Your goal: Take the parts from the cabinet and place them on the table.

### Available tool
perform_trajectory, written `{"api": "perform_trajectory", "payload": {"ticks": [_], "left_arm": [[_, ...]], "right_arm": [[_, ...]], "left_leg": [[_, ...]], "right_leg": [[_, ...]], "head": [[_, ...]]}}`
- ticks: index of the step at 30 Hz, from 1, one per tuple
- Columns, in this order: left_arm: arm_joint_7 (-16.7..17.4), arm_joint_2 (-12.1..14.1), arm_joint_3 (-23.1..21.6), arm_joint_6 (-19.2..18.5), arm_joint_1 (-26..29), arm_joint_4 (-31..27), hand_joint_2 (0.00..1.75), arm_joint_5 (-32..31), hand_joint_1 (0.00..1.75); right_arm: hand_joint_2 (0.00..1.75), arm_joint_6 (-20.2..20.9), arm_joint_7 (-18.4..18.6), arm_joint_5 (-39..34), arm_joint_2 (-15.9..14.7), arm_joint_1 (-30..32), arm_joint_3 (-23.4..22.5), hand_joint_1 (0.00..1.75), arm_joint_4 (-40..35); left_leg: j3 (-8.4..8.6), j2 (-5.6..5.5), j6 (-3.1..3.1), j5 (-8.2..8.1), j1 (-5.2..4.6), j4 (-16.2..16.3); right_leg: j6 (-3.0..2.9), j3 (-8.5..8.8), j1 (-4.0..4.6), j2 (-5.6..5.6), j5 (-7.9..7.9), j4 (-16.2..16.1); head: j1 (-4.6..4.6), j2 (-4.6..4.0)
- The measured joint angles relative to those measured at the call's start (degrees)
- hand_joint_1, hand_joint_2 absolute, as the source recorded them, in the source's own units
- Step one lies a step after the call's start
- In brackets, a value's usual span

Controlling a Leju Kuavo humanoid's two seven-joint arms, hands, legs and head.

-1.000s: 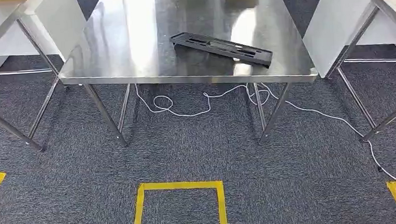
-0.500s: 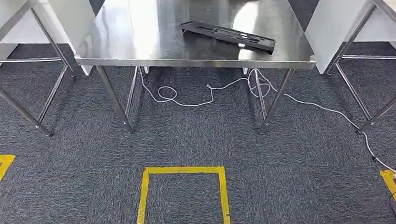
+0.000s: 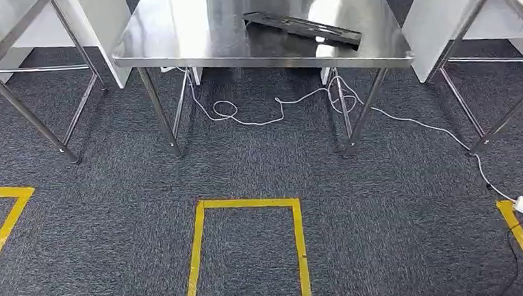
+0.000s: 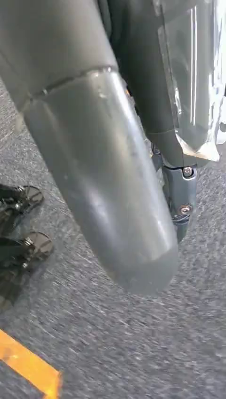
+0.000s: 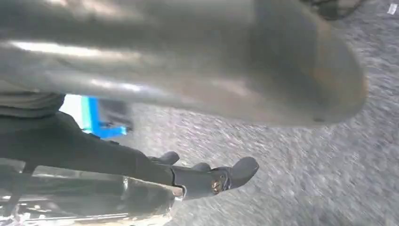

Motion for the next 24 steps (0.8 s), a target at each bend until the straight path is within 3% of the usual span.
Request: {"api": "perform_trajectory", "payload": {"ticks": [1, 2, 3, 5, 6, 7, 8, 9, 10, 11, 12, 13, 15, 16, 17, 18, 19, 20, 21, 22, 23, 24], "left_arm": [[0.0, -0.02, -0.02, 0.04, 0.1, 0.0, 0.0, 0.0, 0.0], [0.0, 0.0, -0.02, 0.13, 0.09, 0.0, 0.0, 0.0, 0.0], [0.0, 0.02, -0.02, 0.24, 0.15, 0.0, 0.0, 0.0, 0.0], [0.02, 0.02, -0.02, 0.2, 0.26, 0.0, 0.0, 0.0, 0.0], [-0.02, 0.02, -0.02, 0.11, 0.25, 0.0, 0.0, -0.02, 0.0], [-0.13, 0.02, -0.04, -0.11, 0.25, 0.0, 0.0, -0.2, 0.0], [-0.24, 0.02, -0.09, -0.26, 0.25, 0.0, 0.0, -0.3, 0.0], [-0.28, 0.02, -0.13, -0.31, 0.25, 0.0, 0.0, -0.53, 0.0], [-0.35, 0.02, -0.24, -0.48, 0.23, 0.0, 0.0, -0.83, 0.0], [-0.48, 0.02, -0.42, -0.81, 0.12, 0.0, 0.0, -1.29, 0.0], [-0.48, -0.11, -0.79, -1.05, -0.06, 0.02, 0.0, -1.68, 0.0], [-0.5, -0.15, -1.26, -1.34, -0.11, 0.0, 0.0, -2.1, 0.0], [-0.57, -0.07, -1.7, -1.68, -0.01, 0.02, 0.0, -3.06, 0.0], [-0.52, 0.04, -1.86, -1.97, 0.03, 0.02, 0.0, -3.52, 0.0], [-0.44, 0.04, -2.19, -2.16, 0.01, 0.02, 0.0, -3.76, 0.0], [-0.39, 0.09, -2.67, -2.27, -0.06, 0.02, 0.0, -4.24, 0.0], [-0.35, 0.22, -2.99, -2.43, -0.05, 0.02, 0.0, -4.59, 0.0], [-0.31, 0.28, -3.21, -2.66, -0.06, 0.02, 0.0, -4.91, 0.0], [-0.28, 0.35, -3.54, -2.8, -0.05, 0.02, 0.0, -5.42, 0.0], [-0.28, 0.37, -4.07, -2.97, -0.04, 0.02, 0.0, -5.93, 0.0], [-0.28, 0.39, -4.48, -3.32, -0.03, 0.02, 0.0, -6.6, 0.0], [-0.28, 0.39, -4.85, -3.39, -0.03, 0.02, 0.0, -7.12, 0.0]], "right_arm": [[0.0, -0.06, 0.02, 0.0, 0.06, 0.11, -0.02, 0.0, 0.04], [0.0, -0.06, 0.02, -0.02, 0.22, -0.01, -0.04, 0.0, 0.13], [0.0, -0.22, 0.04, -0.02, 0.22, -0.06, -0.09, 0.0, 0.13], [0.0, -0.37, 0.09, -0.13, 0.31, 0.3, -0.24, 0.0, 0.13], [0.0, -0.48, 0.09, -0.17, 0.37, 0.35, -0.28, 0.0, 0.15], [0.0, -0.52, 0.09, -0.37, 0.39, 0.33, -0.37, 0.0, 0.15], [0.0, -0.59, 0.09, -0.55, 0.41, 0.32, -0.5, 0.0, 0.15], [0.0, -0.7, 0.09, -0.72, 0.42, 0.29, -0.74, 0.0, 0.15], [0.0, -0.83, 0.09, -1.07, 0.44, 0.29, -0.92, 0.0, 0.13], [0.0, -1.03, 0.11, -1.44, 0.39, 0.22, -1.16, 0.0, 0.13], [0.0, -1.36, 0.09, -1.84, 0.28, 0.3, -1.4, 0.0, 0.13], [0.0, -1.6, 0.09, -2.17, 0.46, 0.34, -1.66, 0.0, 0.15], [0.0, -2.25, 0.09, -3.06, 0.52, 0.32, -2.51, 0.0, 0.13], [0.0, -2.69, 0.09, -3.45, 0.65, 0.44, -2.84, 0.0, 0.15], [0.0, -3.02, 0.09, -3.87, 0.7, 0.52, -3.24, 0.0, 0.26], [0.0, -3.28, 0.09, -4.13, 0.72, 0.59, -3.7, 0.0, 0.26], [0.0, -3.63, 0.11, -4.3, 0.96, 0.61, -4.09, 0.0, 0.26], [0.0, -3.84, 0.26, -4.63, 1.09, 0.66, -4.35, 0.0, 0.26], [0.0, -4.13, 0.48, -4.83, 1.27, 0.72, -4.68, 0.0, 0.26], [0.0, -4.61, 0.72, -5.2, 1.33, 0.73, -5.16, 0.0, 0.28], [0.0, -5.15, 1.01, -5.53, 1.36, 0.71, -5.55, 0.0, 0.28], [0.0, -5.68, 1.31, -5.86, 1.4, 0.71, -5.88, 0.0, 0.28]], "left_leg": [[-0.14, -0.08, -0.41, 0.69, -0.14, -0.23], [-0.85, -0.45, -0.49, -0.22, 0.1, 0.42], [-1.49, -0.61, -0.86, -3.88, 0.02, 2.11], [-2.81, -0.75, -1.7, -11.68, 0.36, 10.15], [-3.27, -0.76, -2.1, -13.27, 0.55, 14.07], [-3.19, -0.75, -2.43, -12.98, 0.85, 16.9], [-2.33, -0.74, -2.68, -11.28, 1.19, 17.51], [-0.35, -0.73, -3.0, -8.94, 1.65, 16.11], [2.67, -0.72, -3.29, -7.23, 2.06, 12.66], [6.92, -0.72, -3.74, -7.51, 2.47, 7.41], [10.37, -0.89, -4.29, -10.05, 2.5, 2.46], [11.14, -1.3, -3.28, -11.23, 1.93, 0.05], [10.25, -1.09, -2.41, -10.72, 1.33, 0.59], [9.89, -0.96, -1.64, -10.2, 1.05, 0.39], [9.08, -0.46, -0.46, -9.39, 1.24, 0.02], [8.43, -0.51, 0.26, -8.86, 0.97, 0.02], [7.71, -0.4, 0.9, -8.36, 0.9, 0.02], [6.95, -0.4, 1.05, -7.77, 0.8, 0.03], [6.04, -0.37, 1.1, -7.09, 0.72, 0.07], [5.09, -0.31, 1.04, -6.41, 0.66, 0.1], [4.19, -0.24, 0.91, -5.76, 0.64, 0.13], [3.89, -0.24, 0.78, -5.17, 0.64, 0.15]], "right_leg": [[-0.55, -0.37, -0.28, -0.04, 1.03, -0.37], [-0.98, -0.82, -1.63, -0.41, 1.89, -0.62], [-1.5, -1.63, -1.34, -0.46, 2.58, -0.63], [-1.95, -3.14, -1.31, -0.87, 4.04, -0.54], [-1.9, -4.0, -1.27, -0.99, 4.71, -0.5], [-1.75, -4.98, -1.27, -1.13, 5.4, -0.31], [-1.5, -5.94, -1.34, -1.2, 5.91, -0.06], [-1.24, -7.09, -1.45, -1.25, 6.46, 0.46], [-0.76, -7.92, -1.75, -1.21, 6.81, 1.2], [-0.31, -9.2, -1.82, -1.15, 7.09, 2.34], [-0.04, -10.5, -1.43, -1.16, 7.22, 3.31], [0.34, -11.13, -1.61, -1.19, 7.49, 4.12], [1.46, -11.41, -1.6, -1.16, 8.48, 4.18], [2.01, -11.61, -1.6, -1.06, 8.92, 4.1], [2.22, -12.22, -1.92, -0.94, 8.17, 4.7], [1.95, -13.35, -2.1, -0.67, 6.05, 6.31], [1.47, -14.67, -2.16, -0.6, 2.96, 9.68], [1.13, -15.74, -2.29, -0.56, 0.17, 13.79], [1.16, -16.76, -2.39, -0.47, -1.93, 18.04], [1.65, -17.07, -2.48, -0.39, -2.52, 21.01], [2.28, -16.2, -2.51, -0.32, -1.78, 21.63], [3.01, -14.27, -2.53, -0.31, -0.23, 19.97]], "head": [[-0.05, 0.0], [-0.11, 0.0], [-0.29, 0.0], [-0.46, 0.0], [-0.55, 0.0], [-0.53, 0.0], [-0.59, 0.0], [-0.53, 0.0], [-0.53, 0.0], [-0.55, 0.0], [-0.68, 0.0], [-0.63, 0.0], [-0.39, 0.0], [-0.33, 0.0], [-0.48, 0.0], [-0.37, 0.0], [-0.09, 0.0], [-0.09, 0.0], [-0.05, 0.0], [-0.09, 0.0], [-0.09, 0.0], [-0.11, 0.0]]}}
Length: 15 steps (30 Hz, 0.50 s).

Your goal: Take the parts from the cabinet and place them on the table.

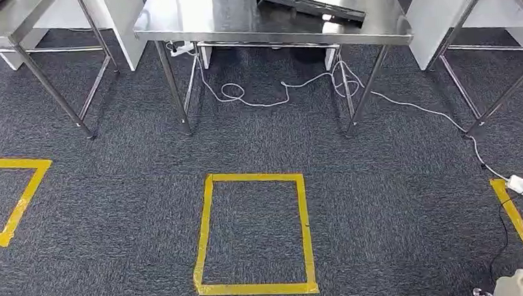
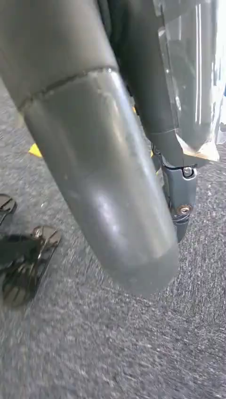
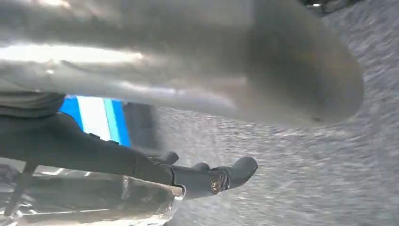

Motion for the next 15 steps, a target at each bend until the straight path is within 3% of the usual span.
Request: {"api": "perform_trajectory", "payload": {"ticks": [1, 2, 3, 4, 5, 7, 8, 9, 11, 12, 13, 14, 15], "left_arm": [[0.0, 0.0, -0.44, -0.04, 0.01, 0.0, 0.0, -0.29, 0.0], [0.0, 0.0, -0.86, -0.09, 0.01, 0.0, 0.0, -0.51, 0.0], [0.0, 0.02, -1.1, -0.11, 0.01, 0.0, 0.0, -0.53, 0.0], [0.0, 0.0, -1.16, -0.17, -0.01, 0.0, 0.0, -0.59, 0.0], [0.0, 0.0, -1.34, -0.26, -0.01, 0.0, 0.0, -0.7, 0.0], [0.0, 0.04, -1.93, -0.35, 0.0, 0.0, 0.0, -1.25, 0.0], [0.07, 0.13, -2.1, -0.35, 0.08, 0.0, 0.0, -1.27, 0.0], [0.09, 0.26, -2.17, -0.35, 0.09, 0.0, 0.0, -1.38, 0.0], [0.28, 0.31, -2.43, -0.37, 0.12, 0.0, 0.0, -1.49, 0.0], [0.35, 0.31, -2.52, -0.44, 0.13, 0.0, 0.0, -1.56, 0.0], [0.35, 0.31, -2.54, -0.5, 0.13, 0.0, 0.0, -1.64, 0.0], [0.35, 0.33, -2.54, -0.55, 0.14, 0.0, 0.0, -1.64, 0.0], [0.33, 0.37, -2.56, -0.68, 0.13, 0.0, 0.0, -1.75, 0.0]], "right_arm": [[0.0, -0.25, 0.09, -0.15, 0.05, 0.0, -0.33, 0.0, 0.0], [0.0, -0.33, 0.09, -0.26, 0.13, -0.03, -0.68, 0.0, 0.0], [0.0, -0.38, 0.09, -0.26, 0.18, -0.09, -0.88, 0.0, 0.0], [0.0, -0.48, 0.09, -0.3, 0.18, -0.12, -1.07, 0.0, 0.0], [0.0, -0.57, 0.09, -0.41, 0.22, -0.09, -1.2, 0.0, 0.0], [0.0, -0.86, 0.09, -0.7, 0.39, -0.02, -1.58, 0.0, 0.0], [0.0, -0.92, 0.09, -0.83, 0.5, 0.03, -1.84, 0.0, 0.04], [0.0, -0.99, 0.09, -0.92, 0.57, -0.05, -2.1, 0.0, 0.04], [0.0, -1.01, 0.09, -0.94, 0.79, 0.02, -2.34, 0.0, 0.04], [0.0, -0.99, 0.09, -0.94, 0.83, 0.11, -2.49, 0.0, 0.04], [0.0, -0.99, 0.09, -0.94, 0.88, 0.16, -2.54, 0.0, 0.04], [0.0, -0.99, 0.07, -0.96, 0.88, 0.15, -2.56, 0.0, 0.04], [0.0, -0.99, 0.07, -1.01, 0.88, 0.12, -2.58, 0.0, 0.04]], "left_leg": [[-0.82, 0.02, -0.14, 0.59, 0.01, 0.01], [-1.32, -0.03, -0.37, 1.11, 0.01, 0.04], [-1.69, -0.04, -0.68, 1.6, -0.01, 0.05], [-2.03, 0.06, -1.1, 2.12, -0.28, 0.18], [-2.22, 0.17, -1.5, 2.85, -0.29, -0.01], [-2.53, 0.21, -1.98, 3.83, -0.26, -0.17], [-2.92, 0.04, -2.32, 3.63, -0.34, 0.0], [-3.47, -0.16, -2.61, 1.52, -0.05, 1.18], [-4.91, -0.25, -2.87, -5.84, 0.08, 8.06], [-5.91, -0.34, -3.08, -8.76, 0.1, 12.91], [-6.38, -0.34, -3.25, -9.56, 0.19, 16.55], [-6.0, -0.34, -3.41, -8.45, 0.37, 18.16], [-4.79, -0.31, -3.5, -6.16, 0.56, 17.63]], "right_leg": [[0.61, 3.06, -0.01, 0.0, 1.81, -3.71], [0.78, 6.56, -0.02, 0.02, 2.86, -8.46], [0.38, 10.31, -0.03, 0.16, 2.48, -13.59], [-0.2, 12.86, 0.59, 0.31, 1.78, -18.01], [-0.52, 12.87, 0.91, 0.45, 1.4, -18.87], [-0.62, 11.74, 1.06, 0.49, 1.52, -18.87], [-1.67, 11.51, 0.01, 0.32, 2.2, -19.29], [-2.26, 11.24, -0.47, 0.16, 2.6, -19.19], [-3.88, 10.16, -0.1, -0.15, 3.55, -19.19], [-4.14, 9.53, 0.12, -0.47, 4.07, -19.16], [-4.21, 8.86, 0.3, -0.57, 4.65, -19.11], [-4.1, 8.26, 0.42, -0.63, 5.09, -19.01], [-4.01, 7.69, 0.44, -0.62, 5.32, -18.84]], "head": [[0.02, 0.0], [0.02, 0.0], [0.07, 0.0], [-0.02, 0.0], [-0.09, 0.0], [-0.11, 0.0], [-0.11, 0.0], [-0.39, 0.0], [-0.74, 0.0], [-0.63, 0.0], [-0.68, 0.0], [-0.68, 0.0], [-0.61, 0.0]]}}
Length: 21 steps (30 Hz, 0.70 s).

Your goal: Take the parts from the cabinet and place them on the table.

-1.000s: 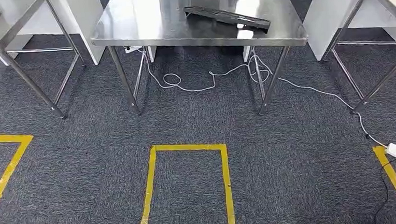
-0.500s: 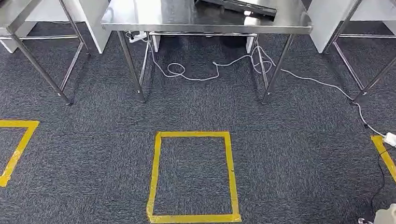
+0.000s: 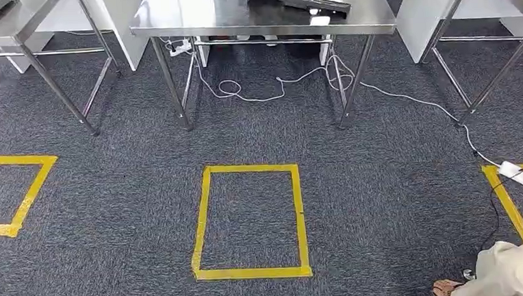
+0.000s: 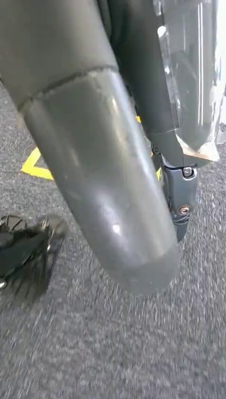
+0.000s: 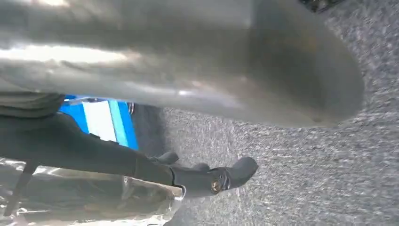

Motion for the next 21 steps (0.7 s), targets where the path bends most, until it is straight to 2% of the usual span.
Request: {"api": "perform_trajectory", "payload": {"ticks": [1, 2, 3, 4, 5, 6, 7, 8, 9, 10, 11, 13, 14, 15, 17, 18, 19, 20, 21], "left_arm": [[-0.24, 0.07, -0.07, -0.15, 0.0, 0.0, 0.0, -0.18, 0.0], [-0.76, 0.11, -0.31, -0.22, 0.0, 0.0, 0.0, -0.76, 0.0], [-1.16, 0.13, -0.78, -0.24, 0.0, 0.0, 0.0, -1.11, 0.0], [-1.33, 0.13, -1.11, -0.28, -0.01, 0.0, 0.0, -1.36, 0.0], [-1.38, 0.13, -1.2, -0.28, -0.03, 0.0, 0.0, -1.44, 0.0], [-1.36, 0.13, -1.27, -0.24, -0.04, 0.0, 0.0, -1.51, 0.0], [-1.22, 0.17, -1.33, -0.24, -0.08, 0.0, 0.0, -1.53, 0.0], [-1.18, 0.17, -1.38, -0.22, -0.08, 0.0, 0.0, -1.51, 0.0], [-1.18, 0.17, -1.44, -0.28, -0.12, 0.0, 0.0, -1.53, 0.0], [-1.14, 0.2, -1.46, -0.33, -0.02, 0.0, 0.0, -1.53, 0.0], [-1.05, 0.26, -1.49, -0.35, 0.06, 0.0, 0.0, -1.62, 0.0], [-1.01, 0.26, -1.57, -0.39, 0.08, 0.0, 0.0, -1.62, 0.0], [-0.98, 0.26, -1.66, -0.41, 0.08, 0.0, 0.0, -1.62, 0.0], [-0.94, 0.26, -1.79, -0.41, 0.11, 0.0, 0.0, -1.7, 0.0], [-0.9, 0.26, -1.86, -0.41, 0.11, 0.0, 0.0, -1.77, 0.0], [-0.9, 0.26, -1.9, -0.41, 0.1, 0.0, 0.0, -1.86, 0.0], [-0.9, 0.26, -2.01, -0.39, 0.09, 0.0, 0.0, -1.86, 0.0], [-0.9, 0.26, -2.12, -0.37, 0.08, 0.0, 0.0, -1.86, 0.0], [-0.87, 0.26, -2.27, -0.37, 0.07, 0.0, 0.0, -1.86, 0.0]], "right_arm": [[0.0, -0.02, -0.09, -0.13, 0.0, 0.01, -0.02, 0.0, 0.0], [0.0, 0.0, -0.31, -0.37, 0.02, 0.02, -0.13, 0.0, 0.0], [0.0, 0.0, -0.39, -0.55, 0.07, 0.04, -0.35, 0.0, 0.0], [0.0, 0.0, -0.46, -0.68, 0.09, 0.03, -0.57, 0.0, 0.0], [0.0, 0.0, -0.5, -0.79, 0.17, 0.07, -0.79, 0.0, 0.0], [0.0, 0.02, -0.57, -0.79, 0.24, -0.03, -0.92, 0.0, 0.0], [0.0, 0.0, -0.66, -0.81, 0.3, -0.11, -0.98, 0.0, 0.0], [0.0, 0.02, -0.7, -0.83, 0.31, -0.09, -1.05, 0.0, 0.0], [0.0, 0.02, -0.7, -0.85, 0.31, -0.08, -1.12, 0.0, 0.0], [0.0, 0.02, -0.7, -0.92, 0.31, -0.04, -1.2, 0.0, 0.0], [0.0, 0.02, -0.7, -0.94, 0.39, -0.05, -1.33, 0.0, 0.0], [0.0, 0.0, -0.68, -1.01, 0.46, 0.03, -1.42, 0.0, 0.0], [0.0, 0.02, -0.68, -1.03, 0.48, 0.2, -1.44, 0.0, 0.0], [0.0, 0.0, -0.66, -1.09, 0.48, 0.27, -1.46, 0.0, 0.0], [0.0, 0.02, -0.66, -1.25, 0.48, 0.26, -1.53, 0.0, 0.0], [0.0, 0.04, -0.66, -1.29, 0.48, 0.17, -1.6, 0.0, 0.0], [0.0, 0.07, -0.68, -1.29, 0.5, 0.09, -1.7, 0.0, 0.0], [0.0, 0.07, -0.68, -1.31, 0.55, 0.09, -1.81, 0.0, 0.0], [0.0, 0.07, -0.68, -1.31, 0.57, 0.17, -1.86, 0.0, 0.0]], "left_leg": [[1.98, 0.03, -0.11, 2.78, 0.21, -2.04], [5.09, 0.03, -0.21, 4.61, 0.46, -6.06], [8.48, -0.02, -0.35, 3.88, 0.7, -10.87], [10.9, -0.15, -0.42, 2.21, 0.24, -14.65], [11.02, -0.27, 0.11, 1.41, 0.14, -15.52], [10.71, -0.28, 0.18, 1.31, -0.06, -15.82], [10.65, -0.27, 0.61, 0.95, -0.21, -16.49], [10.73, -0.34, 1.22, 0.91, 0.1, -17.89], [10.31, -0.25, 2.03, 1.46, 0.1, -17.88], [9.8, -0.24, 2.73, 1.88, 0.11, -17.88], [9.35, -0.2, 3.17, 2.2, -0.07, -17.87], [8.43, -0.03, 3.45, 2.89, -0.33, -17.83], [8.08, 0.01, 3.41, 3.25, -0.39, -17.83], [7.82, 0.01, 3.32, 3.51, -0.41, -17.82], [7.56, 0.02, 2.97, 3.95, -0.36, -17.82], [7.58, 0.02, 2.73, 4.11, -0.36, -17.82], [7.49, 0.08, 2.38, 4.24, -0.68, -17.7], [7.43, 0.09, 2.04, 4.44, -0.71, -17.7], [7.38, 0.08, 1.79, 4.58, -0.6, -17.72]], "right_leg": [[0.18, -0.59, -0.03, 0.03, 0.35, 0.38], [0.57, -1.37, -0.15, 0.05, 0.61, 1.04], [0.79, -2.01, -0.07, 0.05, 0.7, 1.77], [0.88, -2.82, 0.3, 0.03, 0.73, 2.56], [1.32, -2.99, 0.34, 0.0, 1.04, 2.8], [1.79, -3.26, 0.31, 0.02, 1.37, 2.92], [2.43, -3.74, 0.16, 0.01, 1.81, 2.91], [2.79, -4.33, 0.72, 0.05, 1.93, 3.28], [2.83, -5.42, 0.18, 0.18, 0.97, 4.15], [2.41, -6.52, 0.22, 0.38, -1.13, 7.02], [2.13, -8.1, 0.02, 0.47, -3.22, 11.06], [2.06, -11.21, -0.2, 0.54, -6.57, 19.66], [2.43, -11.19, -0.27, 0.55, -6.79, 20.98], [2.82, -9.78, -0.29, 0.56, -6.21, 19.33], [3.7, -3.5, -0.33, 0.56, -3.12, 9.54], [3.82, -0.12, -0.41, 0.56, -1.84, 4.21], [3.24, 0.87, -0.25, 0.66, -2.36, 1.31], [2.57, 0.68, 0.24, 0.83, -1.86, 1.4], [2.37, 0.45, 0.23, 0.84, -1.83, 1.63]], "head": [[-0.11, 0.0], [-0.09, 0.0], [-0.09, 0.0], [-0.24, 0.0], [0.2, 0.0], [0.13, 0.0], [0.11, 0.0], [0.15, 0.0], [0.2, 0.0], [0.42, 0.0], [0.57, 0.0], [0.63, 0.0], [0.57, 0.0], [0.59, 0.0], [0.59, 0.0], [0.66, 0.0], [0.61, 0.0], [0.52, 0.0], [0.59, 0.0]]}}
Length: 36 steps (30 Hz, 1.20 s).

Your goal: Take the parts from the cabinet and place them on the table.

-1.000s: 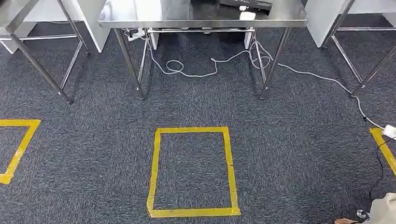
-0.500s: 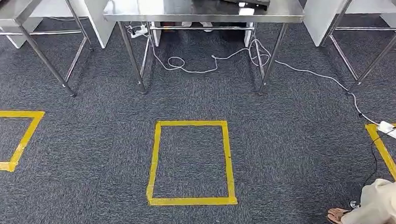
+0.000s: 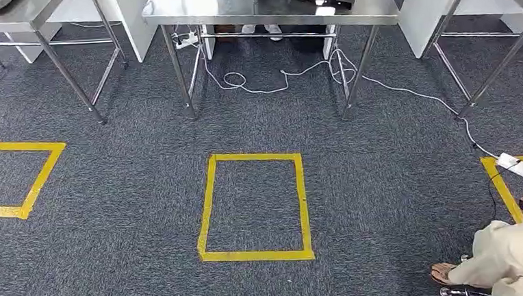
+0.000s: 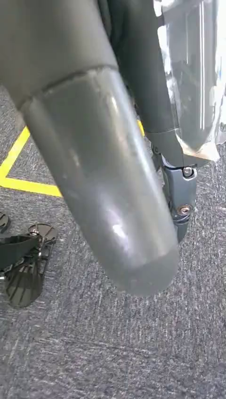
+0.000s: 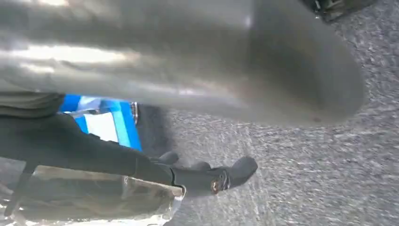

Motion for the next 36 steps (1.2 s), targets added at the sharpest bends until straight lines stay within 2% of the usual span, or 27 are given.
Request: {"api": "perform_trajectory", "payload": {"ticks": [2, 3, 4, 5, 6, 10, 15, 16, 17, 18, 19, 20, 22, 23, 24, 25, 26, 27, 28, 29, 30, 31, 32, 33, 34, 35, 36], "left_arm": [[0.0, 0.0, -0.13, 0.02, 0.01, 0.0, 0.0, 0.0, 0.0], [0.02, 0.09, -0.13, 0.04, 0.05, 0.0, 0.0, 0.0, 0.0], [0.02, 0.11, -0.15, 0.07, 0.07, 0.0, 0.0, 0.0, 0.0], [0.06, 0.2, -0.15, 0.07, 0.02, 0.0, 0.0, 0.0, 0.0], [0.04, 0.2, -0.15, 0.09, 0.01, 0.0, 0.0, 0.0, 0.0], [0.07, 0.2, -0.15, 0.09, 0.04, 0.0, 0.0, 0.02, 0.0], [0.07, 0.2, -0.15, 0.09, 0.05, 0.0, 0.0, 0.0, 0.0], [0.07, 0.33, -0.15, 0.09, 0.04, 0.0, 0.0, 0.02, 0.0], [0.07, 0.39, -0.15, 0.09, 0.04, 0.0, 0.0, 0.02, 0.0], [0.04, 0.22, -0.15, 0.09, 0.04, 0.0, 0.0, 0.02, 0.0], [0.02, 0.02, -0.15, 0.11, 0.01, 0.02, 0.0, 0.04, 0.0], [0.02, 0.02, -0.15, 0.11, 0.0, 0.0, 0.0, 0.11, 0.0], [0.02, 0.02, -0.15, 0.11, 0.02, 0.02, 0.0, 0.15, 0.0], [0.02, 0.02, -0.15, 0.11, 0.05, 0.02, 0.0, 0.2, 0.0], [0.02, 0.02, -0.15, 0.11, 0.05, 0.02, 0.0, 0.2, 0.0], [0.02, 0.02, -0.13, 0.11, 0.05, 0.02, 0.0, 0.2, 0.0], [0.02, 0.0, -0.13, 0.11, 0.06, 0.02, 0.0, 0.2, 0.0], [0.02, -0.02, -0.13, 0.11, 0.07, 0.07, 0.0, 0.2, 0.0], [0.02, 0.28, -0.13, 0.13, 0.08, 0.0, 0.0, 0.2, 0.0], [0.02, 0.44, -0.15, 0.17, 0.14, -0.07, 0.0, 0.2, 0.0], [-0.02, 0.4, -0.13, 0.26, 0.13, -0.04, 0.0, 0.2, 0.0], [0.02, 0.2, -0.15, 0.28, 0.09, 0.0, 0.0, 0.2, 0.0], [0.02, 0.11, -0.15, 0.28, 0.06, 0.02, 0.0, 0.2, 0.0], [0.0, -0.16, -0.15, 0.28, 0.04, 0.06, 0.0, 0.2, 0.0], [0.0, -0.13, -0.15, 0.33, 0.02, 0.07, 0.0, 0.2, 0.0], [0.02, -0.11, -0.15, 0.35, 0.02, 0.09, 0.0, 0.2, 0.0], [0.0, -0.13, -0.15, 0.35, 0.07, 0.09, 0.0, 0.17, 0.0]], "right_arm": [[0.0, 0.0, -0.02, 0.0, -0.02, 0.03, -0.13, 0.0, 0.0], [0.0, 0.0, -0.02, 0.0, 0.04, 0.01, -0.22, 0.0, 0.0], [0.0, 0.0, -0.04, 0.02, 0.11, 0.0, -0.37, 0.0, 0.0], [0.0, 0.0, -0.17, 0.04, 0.39, 0.04, -0.44, 0.0, 0.0], [0.0, 0.0, -0.26, 0.09, 0.33, 0.11, -0.48, 0.0, 0.0], [0.0, 0.2, -1.0, -0.19, 0.44, 0.07, -0.55, 0.0, 0.0], [0.0, 0.63, -1.75, -0.96, 0.42, 0.09, -0.98, 0.0, 0.0], [0.0, 0.87, -1.92, -1.11, 0.55, 0.09, -1.05, 0.0, 0.0], [0.0, 0.9, -2.34, -1.18, 0.46, 0.1, -1.18, 0.0, 0.0], [0.0, 0.94, -3.1, -1.33, 0.44, 0.09, -1.4, 0.0, 0.0], [0.0, 0.98, -3.67, -1.44, 0.31, 0.07, -1.6, 0.0, 0.0], [0.0, 1.03, -4.02, -1.51, 0.33, 0.02, -1.79, 0.0, 0.0], [0.0, 1.05, -4.72, -1.66, 0.26, 0.05, -2.05, 0.0, 0.0], [0.0, 1.05, -4.81, -1.66, 0.2, 0.15, -2.14, 0.0, 0.0], [0.0, 1.03, -4.81, -1.66, 0.11, 0.27, -2.23, 0.0, 0.0], [0.0, 1.05, -4.81, -1.68, 0.0, 0.36, -2.36, 0.0, 0.0], [0.0, 1.05, -4.83, -1.7, -0.09, 0.4, -2.4, 0.0, 0.0], [0.0, 1.07, -4.98, -1.73, -0.13, 0.43, -2.4, 0.0, 0.0], [0.0, 1.27, -5.27, -1.77, 0.13, 0.28, -2.4, 0.0, 0.0], [0.0, 1.64, -5.73, -1.86, 0.48, 0.17, -2.43, 0.0, -0.07], [0.0, 1.73, -6.03, -1.88, 0.42, 0.01, -2.45, 0.0, -0.09], [0.0, 1.9, -6.21, -1.99, 0.11, 0.1, -2.47, 0.0, -0.11], [0.0, 1.95, -6.36, -2.01, 0.11, 0.12, -2.49, 0.0, -0.11], [0.0, 1.95, -6.45, -2.01, -0.12, 0.06, -2.56, 0.0, -0.11], [0.0, 1.95, -6.53, -2.03, 0.05, 0.02, -2.62, 0.0, -0.11], [0.0, 1.95, -6.56, -2.03, -0.11, -0.05, -2.71, 0.0, -0.11], [0.0, 1.95, -6.56, -2.03, -0.07, -0.06, -2.78, 0.0, -0.11]], "left_leg": [[-0.01, -0.01, -0.7, 0.35, 0.12, -0.12], [-0.41, -0.09, -0.87, -0.15, 0.5, 0.5], [-0.3, -0.06, 0.21, 0.21, 0.32, -0.35], [-0.39, -0.03, 1.11, -0.03, 0.39, -0.12], [-0.43, -0.02, 1.03, 0.24, 0.49, -0.16], [-0.38, -0.05, 0.14, 0.91, 0.78, -0.46], [-0.4, -0.05, -0.23, 1.14, 0.97, -0.56], [-0.51, -0.06, -0.08, 1.12, 0.86, -0.32], [-0.15, -0.07, 0.78, 1.74, 0.72, -1.37], [1.03, 0.33, 1.29, 3.13, 1.48, -3.94], [1.67, 0.64, 0.85, 3.83, 1.43, -5.38], [1.64, 0.95, 1.09, 4.18, 1.58, -5.84], [1.1, 1.69, 0.65, 4.43, 1.74, -5.83], [0.82, 2.06, 0.4, 4.53, 1.92, -5.79], [0.64, 2.45, -0.14, 4.63, 2.27, -5.77], [0.48, 2.78, -0.77, 4.67, 2.75, -5.67], [0.21, 3.16, -1.61, 4.58, 3.44, -5.25], [-0.31, 3.5, -2.57, 4.21, 4.06, -4.2], [-0.95, 3.95, -3.75, 3.53, 3.9, -2.47], [-1.32, 4.33, -4.79, 2.65, 4.12, -1.46], [-1.11, 4.59, -5.02, 2.38, 3.96, -1.42], [-0.68, 4.84, -5.18, 2.44, 4.36, -1.4], [-0.2, 5.25, -5.23, 2.45, 4.51, -1.67], [-0.07, 5.38, -5.4, 2.44, 4.85, -1.58], [-0.4, 3.75, -4.95, 0.27, 5.09, -0.3], [-1.96, 2.17, -4.18, -3.09, 4.6, 3.41], [-4.12, 1.21, -3.6, -6.29, 3.9, 8.47]], "right_leg": [[-0.86, -0.1, 0.03, 0.01, 0.47, -0.27], [-1.54, 0.65, -0.85, -0.01, 0.98, -0.53], [-1.19, -0.45, 0.47, -0.01, 0.73, -0.31], [-1.23, -0.38, 0.02, -0.04, 0.7, -0.18], [-1.45, -0.39, 0.33, 0.0, 0.79, -0.18], [-1.77, -0.52, 0.51, -0.02, 0.99, -0.08], [-1.87, -0.58, 0.75, -0.03, 1.06, -0.06], [-1.46, 0.03, 0.01, -0.09, 1.51, -0.41], [-1.04, -0.38, 0.25, 0.09, 1.85, -1.14], [-0.99, -0.05, 0.78, 0.03, 1.78, -1.29], [-0.76, -0.49, 0.42, 0.15, 1.15, -0.49], [-0.95, -1.97, 0.18, 0.2, -0.59, 2.16], [-0.79, -6.44, -0.91, 0.2, -4.1, 10.76], [-0.07, -8.19, -1.59, 0.18, -4.85, 14.0], [0.83, -8.35, -2.26, 0.15, -4.25, 14.15], [2.0, -7.3, -2.99, 0.08, -2.96, 11.98], [3.53, -5.12, -3.8, -0.28, -0.97, 7.68], [5.09, -2.58, -4.6, -1.5, 0.83, 2.89], [5.98, -1.63, -4.97, -3.94, 0.68, 1.37], [4.8, -2.65, -4.31, -3.17, 0.58, 2.12], [2.92, -2.85, -4.22, -2.51, 0.27, 3.2], [2.1, -3.36, -4.27, -2.12, 0.1, 3.38], [1.59, -3.44, -4.11, -1.43, -0.05, 3.6], [0.96, -3.48, -3.12, -0.96, 0.11, 3.66], [0.11, -3.64, -3.55, -0.83, 0.46, 3.55], [-0.07, -3.4, -2.93, -0.31, 0.67, 3.53], [-0.74, -3.86, -2.57, 0.08, 1.06, 3.55]], "head": [[-0.02, 0.0], [-0.02, 0.0], [-0.22, 0.0], [-0.42, 0.0], [-0.13, 0.0], [-0.31, 0.0], [-0.3, 0.0], [-0.26, 0.0], [-0.37, 0.0], [-0.46, 0.0], [-0.08, 0.0], [0.09, 0.0], [0.09, 0.0], [0.0, 0.0], [0.02, 0.0], [0.04, 0.0], [0.04, 0.0], [0.09, 0.0], [0.29, 0.0], [0.86, 0.0], [0.35, 0.0], [0.09, 0.0], [0.07, 0.0], [-0.08, 0.0], [-0.59, 0.0], [-0.55, 0.0], [-0.66, 0.0]]}}
